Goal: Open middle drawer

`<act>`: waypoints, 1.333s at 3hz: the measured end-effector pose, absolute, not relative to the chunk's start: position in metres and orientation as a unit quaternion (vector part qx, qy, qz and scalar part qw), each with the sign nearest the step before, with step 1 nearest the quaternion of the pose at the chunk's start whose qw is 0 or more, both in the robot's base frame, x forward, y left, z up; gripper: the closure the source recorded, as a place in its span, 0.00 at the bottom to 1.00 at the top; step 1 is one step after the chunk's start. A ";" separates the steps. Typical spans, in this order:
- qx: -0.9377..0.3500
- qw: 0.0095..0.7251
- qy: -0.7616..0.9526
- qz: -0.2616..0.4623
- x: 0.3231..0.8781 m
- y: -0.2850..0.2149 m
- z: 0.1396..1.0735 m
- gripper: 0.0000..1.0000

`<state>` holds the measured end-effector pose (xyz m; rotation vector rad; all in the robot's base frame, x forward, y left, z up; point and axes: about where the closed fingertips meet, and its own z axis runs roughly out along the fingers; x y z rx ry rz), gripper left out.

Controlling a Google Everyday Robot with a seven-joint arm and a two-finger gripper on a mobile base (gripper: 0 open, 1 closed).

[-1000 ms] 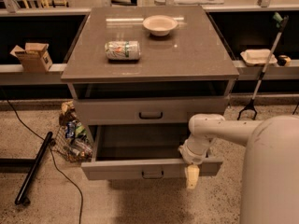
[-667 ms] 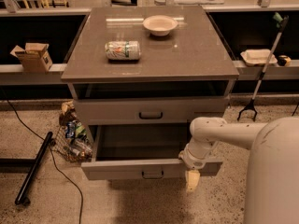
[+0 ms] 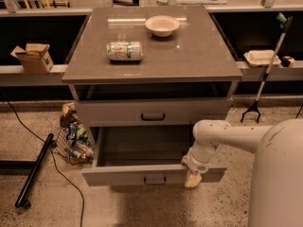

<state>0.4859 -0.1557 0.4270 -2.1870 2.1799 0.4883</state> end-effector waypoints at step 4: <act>-0.700 0.008 0.697 0.156 0.489 -0.156 0.434 0.59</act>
Offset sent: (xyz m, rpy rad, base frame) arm -0.0225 -0.0158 0.0696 -0.0828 -0.1451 -0.0336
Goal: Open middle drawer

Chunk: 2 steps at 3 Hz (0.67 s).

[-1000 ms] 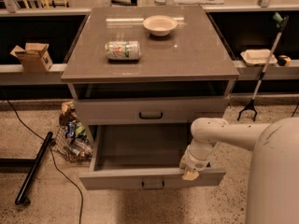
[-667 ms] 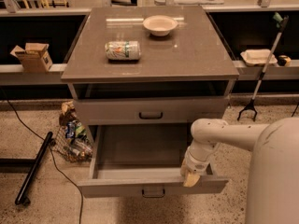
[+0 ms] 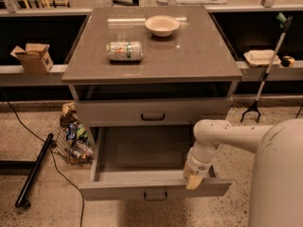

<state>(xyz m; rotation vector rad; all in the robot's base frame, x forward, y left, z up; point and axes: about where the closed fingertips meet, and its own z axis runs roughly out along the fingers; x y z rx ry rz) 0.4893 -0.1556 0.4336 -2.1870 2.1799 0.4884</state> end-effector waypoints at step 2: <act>-0.700 0.008 0.697 0.156 0.489 -0.156 0.434 0.12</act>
Offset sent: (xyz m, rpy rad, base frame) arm 0.0000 0.0000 0.0000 0.0000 0.0001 0.0000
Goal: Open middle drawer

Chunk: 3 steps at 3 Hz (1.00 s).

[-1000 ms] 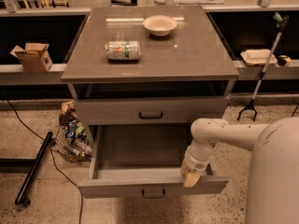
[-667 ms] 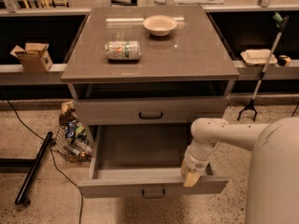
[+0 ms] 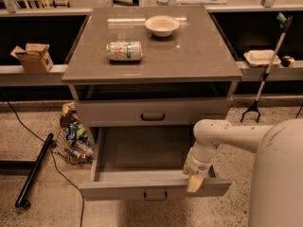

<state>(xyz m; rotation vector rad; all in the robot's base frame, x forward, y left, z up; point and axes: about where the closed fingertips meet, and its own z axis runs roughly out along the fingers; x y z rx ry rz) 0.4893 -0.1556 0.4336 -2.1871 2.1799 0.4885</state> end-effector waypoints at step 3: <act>-0.718 0.059 0.688 0.086 0.469 -0.184 0.549 0.00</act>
Offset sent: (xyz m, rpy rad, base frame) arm -0.0134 -0.0334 0.1455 -0.0626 -0.2244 0.0359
